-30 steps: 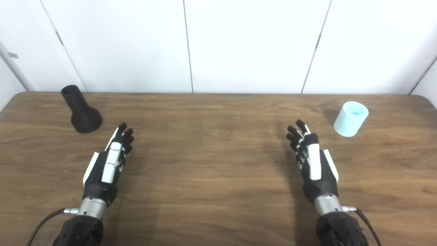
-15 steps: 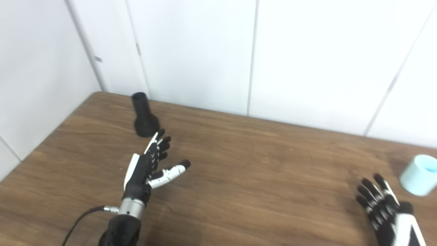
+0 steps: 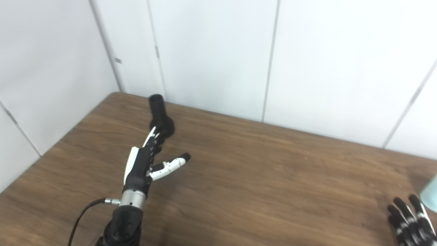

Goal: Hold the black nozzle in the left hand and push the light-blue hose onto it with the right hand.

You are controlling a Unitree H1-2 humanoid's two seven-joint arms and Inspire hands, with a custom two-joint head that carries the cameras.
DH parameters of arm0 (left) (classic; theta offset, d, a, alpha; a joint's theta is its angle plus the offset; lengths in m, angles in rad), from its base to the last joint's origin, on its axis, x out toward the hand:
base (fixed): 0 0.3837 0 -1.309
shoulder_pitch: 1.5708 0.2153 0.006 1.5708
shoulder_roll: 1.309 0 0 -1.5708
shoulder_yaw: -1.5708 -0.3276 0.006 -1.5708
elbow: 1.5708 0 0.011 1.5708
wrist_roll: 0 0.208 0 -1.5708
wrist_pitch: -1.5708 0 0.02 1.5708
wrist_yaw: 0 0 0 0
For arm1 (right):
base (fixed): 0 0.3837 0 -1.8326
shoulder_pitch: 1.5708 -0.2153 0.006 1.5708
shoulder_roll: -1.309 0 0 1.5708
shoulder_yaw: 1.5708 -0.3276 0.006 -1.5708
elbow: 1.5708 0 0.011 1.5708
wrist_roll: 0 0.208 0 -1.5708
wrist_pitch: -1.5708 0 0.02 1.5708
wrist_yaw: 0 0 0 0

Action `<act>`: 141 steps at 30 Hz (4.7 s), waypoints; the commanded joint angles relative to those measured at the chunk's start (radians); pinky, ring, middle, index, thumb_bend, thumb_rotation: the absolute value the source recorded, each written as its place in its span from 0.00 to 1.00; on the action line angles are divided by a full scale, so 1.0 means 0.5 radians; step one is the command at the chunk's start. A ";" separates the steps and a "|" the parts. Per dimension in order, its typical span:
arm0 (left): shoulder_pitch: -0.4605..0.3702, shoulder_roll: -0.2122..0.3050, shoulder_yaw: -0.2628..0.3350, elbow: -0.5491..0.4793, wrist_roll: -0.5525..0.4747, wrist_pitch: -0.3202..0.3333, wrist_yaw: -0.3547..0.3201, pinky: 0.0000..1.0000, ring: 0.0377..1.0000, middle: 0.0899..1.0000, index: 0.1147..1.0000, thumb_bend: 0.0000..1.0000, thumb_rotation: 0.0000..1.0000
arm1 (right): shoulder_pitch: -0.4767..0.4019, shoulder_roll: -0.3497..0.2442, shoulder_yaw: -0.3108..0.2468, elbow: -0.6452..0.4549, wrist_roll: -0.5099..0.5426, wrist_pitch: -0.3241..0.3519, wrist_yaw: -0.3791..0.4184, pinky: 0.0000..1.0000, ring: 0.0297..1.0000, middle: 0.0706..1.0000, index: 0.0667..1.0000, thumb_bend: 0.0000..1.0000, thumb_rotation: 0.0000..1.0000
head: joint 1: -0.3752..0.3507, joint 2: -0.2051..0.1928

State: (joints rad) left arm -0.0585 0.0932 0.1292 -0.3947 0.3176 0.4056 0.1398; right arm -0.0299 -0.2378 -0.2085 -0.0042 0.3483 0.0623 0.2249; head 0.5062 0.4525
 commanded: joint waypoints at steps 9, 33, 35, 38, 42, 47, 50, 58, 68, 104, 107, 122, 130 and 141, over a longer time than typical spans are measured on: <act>-0.288 0.399 0.214 0.285 0.081 0.119 -0.032 0.98 0.98 0.97 1.00 0.92 0.16 | -0.044 -0.028 0.004 0.116 -0.024 -0.060 0.022 0.98 0.95 0.95 1.00 0.56 1.00 | -0.017 -0.002; -0.733 0.777 -0.018 1.113 0.339 0.115 -0.245 1.00 1.00 1.00 0.95 0.95 0.48 | -0.044 -0.016 0.001 0.118 -0.040 -0.055 0.015 0.91 0.92 0.93 1.00 0.55 1.00 | -0.036 0.024; -0.751 0.767 -0.024 1.169 0.329 0.105 -0.227 1.00 1.00 1.00 0.95 0.94 0.47 | -0.037 -0.014 0.002 0.106 -0.038 -0.050 0.014 0.91 0.92 0.92 1.00 0.55 1.00 | -0.046 0.035; -0.777 0.753 -0.041 1.217 0.337 0.121 -0.237 1.00 1.00 1.00 0.95 0.96 0.48 | -0.026 -0.014 -0.001 0.093 -0.032 -0.042 0.015 0.90 0.92 0.92 1.00 0.55 1.00 | -0.058 0.046; -0.796 0.738 -0.071 1.225 0.385 0.127 -0.292 1.00 1.00 1.00 0.95 0.97 0.54 | -0.014 -0.011 -0.006 0.070 -0.026 -0.022 0.009 0.90 0.91 0.91 1.00 0.56 1.00 | -0.061 0.055; -0.845 0.741 -0.105 1.296 0.422 0.127 -0.358 1.00 1.00 1.00 0.94 0.99 0.59 | -0.007 -0.006 -0.012 0.057 -0.026 -0.001 -0.007 0.89 0.89 0.88 0.99 0.56 1.00 | -0.066 0.066; -0.891 0.728 -0.116 1.377 0.473 0.128 -0.385 1.00 1.00 1.00 0.94 1.00 0.58 | -0.005 0.001 -0.010 0.060 -0.036 0.002 -0.017 0.89 0.89 0.88 0.99 0.57 1.00 | -0.073 0.070; -0.949 0.726 -0.197 1.527 0.492 0.127 -0.343 1.00 1.00 0.99 0.91 0.98 0.53 | 0.011 0.017 0.023 0.022 -0.062 0.030 -0.048 0.87 0.87 0.84 0.98 0.59 1.00 | -0.084 0.079; -0.972 0.738 -0.286 1.573 0.434 0.104 -0.302 1.00 1.00 0.98 0.89 1.00 0.42 | 0.016 -0.004 0.030 0.027 -0.068 0.024 -0.051 0.88 0.86 0.81 0.98 0.60 1.00 | -0.098 0.095; -0.947 0.591 -0.201 1.553 0.686 0.128 -0.301 1.00 0.79 0.45 0.56 0.57 0.00 | 0.011 -0.019 0.027 0.046 -0.135 -0.013 -0.087 0.82 0.85 0.78 0.94 0.63 1.00 | -0.121 0.127; -0.960 0.531 -0.104 1.576 0.801 0.128 -0.323 1.00 0.81 0.45 0.44 0.53 0.00 | 0.009 -0.017 0.028 0.061 -0.150 -0.030 -0.088 0.81 0.85 0.78 0.93 0.63 1.00 | -0.121 0.127; -0.917 0.412 0.059 1.399 0.888 0.128 -0.498 1.00 0.73 0.38 0.49 0.51 0.00 | 0.005 -0.021 0.040 0.081 -0.180 -0.049 -0.074 0.78 0.83 0.76 0.91 0.66 1.00 | -0.158 0.147; -0.777 0.316 0.014 1.036 0.873 0.128 -0.601 1.00 0.69 0.38 0.49 0.51 0.00 | 0.021 -0.020 0.055 0.022 -0.167 -0.018 -0.063 0.76 0.83 0.77 0.92 0.68 1.00 | -0.232 0.161; -0.594 0.224 -0.187 0.659 0.846 0.126 -0.655 1.00 0.69 0.38 0.48 0.51 0.00 | 0.033 -0.001 0.074 -0.043 -0.180 0.012 -0.086 0.78 0.84 0.77 0.95 0.72 1.00 | -0.339 0.190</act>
State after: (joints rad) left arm -0.3352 0.2012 0.0501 -0.0267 0.7454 0.4728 -0.1798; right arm -0.0328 -0.2362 -0.1809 -0.0105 0.2655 0.0429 0.1808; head 0.3361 0.5476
